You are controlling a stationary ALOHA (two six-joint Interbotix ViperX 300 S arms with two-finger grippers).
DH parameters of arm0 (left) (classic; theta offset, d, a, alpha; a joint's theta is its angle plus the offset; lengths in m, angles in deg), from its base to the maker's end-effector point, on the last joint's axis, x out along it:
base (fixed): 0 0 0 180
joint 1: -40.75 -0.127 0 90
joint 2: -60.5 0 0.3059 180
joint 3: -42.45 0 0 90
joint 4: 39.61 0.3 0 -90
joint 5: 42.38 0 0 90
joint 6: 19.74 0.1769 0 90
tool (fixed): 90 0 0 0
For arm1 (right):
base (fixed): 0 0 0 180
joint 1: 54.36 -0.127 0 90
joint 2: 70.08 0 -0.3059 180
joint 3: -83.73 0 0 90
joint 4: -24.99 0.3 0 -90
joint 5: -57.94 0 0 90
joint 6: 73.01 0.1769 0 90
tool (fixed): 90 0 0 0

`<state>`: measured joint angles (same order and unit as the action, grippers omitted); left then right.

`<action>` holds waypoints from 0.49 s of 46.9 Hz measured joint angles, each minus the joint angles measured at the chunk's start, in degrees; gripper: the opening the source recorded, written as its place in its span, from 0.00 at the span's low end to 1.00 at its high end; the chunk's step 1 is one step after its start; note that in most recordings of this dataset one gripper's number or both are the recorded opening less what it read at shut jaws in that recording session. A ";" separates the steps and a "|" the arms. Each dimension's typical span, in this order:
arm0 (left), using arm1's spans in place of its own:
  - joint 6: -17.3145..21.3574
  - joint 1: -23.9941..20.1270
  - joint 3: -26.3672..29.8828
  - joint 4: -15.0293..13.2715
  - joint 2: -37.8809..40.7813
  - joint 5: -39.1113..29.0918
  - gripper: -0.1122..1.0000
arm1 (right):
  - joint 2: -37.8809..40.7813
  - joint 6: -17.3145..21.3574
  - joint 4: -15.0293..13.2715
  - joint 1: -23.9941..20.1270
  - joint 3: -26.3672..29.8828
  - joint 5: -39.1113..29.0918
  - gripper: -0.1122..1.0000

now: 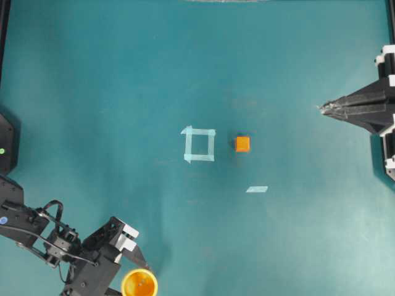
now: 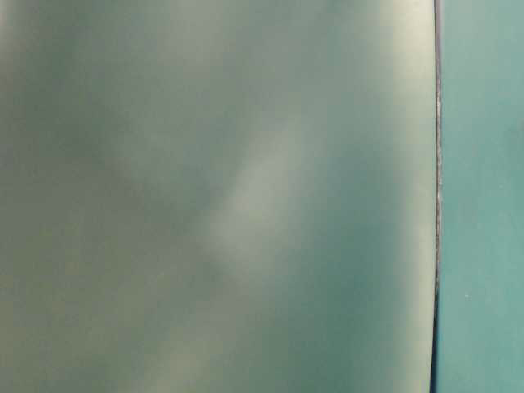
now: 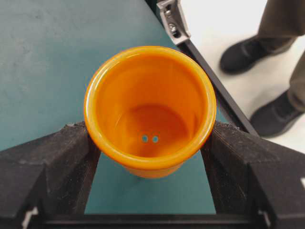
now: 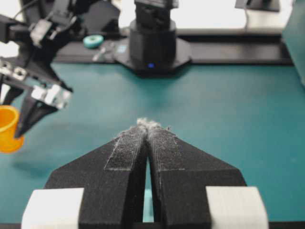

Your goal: Move the cup forward with left arm.

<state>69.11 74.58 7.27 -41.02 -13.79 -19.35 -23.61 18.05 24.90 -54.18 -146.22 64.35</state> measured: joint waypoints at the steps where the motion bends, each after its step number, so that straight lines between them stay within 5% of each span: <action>1: 0.00 0.00 0.00 0.00 0.00 -0.09 0.69 | -0.09 0.00 0.09 0.00 0.00 0.00 0.10; 23: 0.00 0.00 0.18 0.09 0.00 -0.18 0.69 | -0.18 0.00 0.09 0.00 0.35 0.00 0.10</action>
<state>69.11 74.58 7.45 -40.93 -13.79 -19.53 -23.78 18.05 24.99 -54.18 -145.86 64.35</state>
